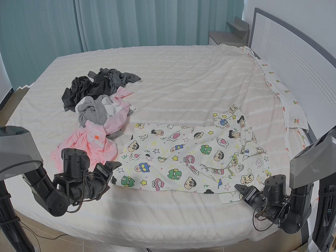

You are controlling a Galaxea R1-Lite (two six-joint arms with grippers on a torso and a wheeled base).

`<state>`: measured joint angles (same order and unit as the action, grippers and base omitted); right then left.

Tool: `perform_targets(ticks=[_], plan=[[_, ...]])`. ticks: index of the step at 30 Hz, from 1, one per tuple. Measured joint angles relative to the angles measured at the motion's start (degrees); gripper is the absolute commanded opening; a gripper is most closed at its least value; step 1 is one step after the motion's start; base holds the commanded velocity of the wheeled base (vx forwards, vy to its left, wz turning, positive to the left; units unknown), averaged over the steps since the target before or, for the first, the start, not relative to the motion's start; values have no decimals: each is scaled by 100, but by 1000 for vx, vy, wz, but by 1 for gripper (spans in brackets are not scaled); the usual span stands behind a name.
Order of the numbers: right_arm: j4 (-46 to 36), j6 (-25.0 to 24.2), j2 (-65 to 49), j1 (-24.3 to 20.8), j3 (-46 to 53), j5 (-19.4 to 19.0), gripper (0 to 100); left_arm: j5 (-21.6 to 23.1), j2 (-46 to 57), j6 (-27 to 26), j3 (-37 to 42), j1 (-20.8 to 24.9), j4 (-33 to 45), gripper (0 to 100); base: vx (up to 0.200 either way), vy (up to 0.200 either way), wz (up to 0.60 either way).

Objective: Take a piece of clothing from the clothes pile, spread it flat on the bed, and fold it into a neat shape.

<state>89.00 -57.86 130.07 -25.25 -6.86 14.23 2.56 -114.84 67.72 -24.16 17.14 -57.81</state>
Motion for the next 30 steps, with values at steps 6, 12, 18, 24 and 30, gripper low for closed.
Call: perform_targets(ticks=[6, 12, 18, 24, 30], plan=[[-5, -283, 17, 39, -156, -57, 100, -2, 0, 0, 0, 0, 2, 100, 0, 0, 0], [-5, -290, -15, 183, -276, -27, 100, -2, 0, 0, 0, 0, 0, 100, 0, 0, 0], [-5, -282, -304, 205, -230, 139, 100, -10, 6, 0, 0, 0, 0, 100, 0, 0, 0], [0, -283, -616, 205, -110, 183, 100, -11, 20, -1, 0, 0, 0, 100, 0, 0, 0], [-5, -261, -581, 118, 233, -40, 100, -32, 32, -4, 0, 0, 0, 100, 0, 0, 0]])
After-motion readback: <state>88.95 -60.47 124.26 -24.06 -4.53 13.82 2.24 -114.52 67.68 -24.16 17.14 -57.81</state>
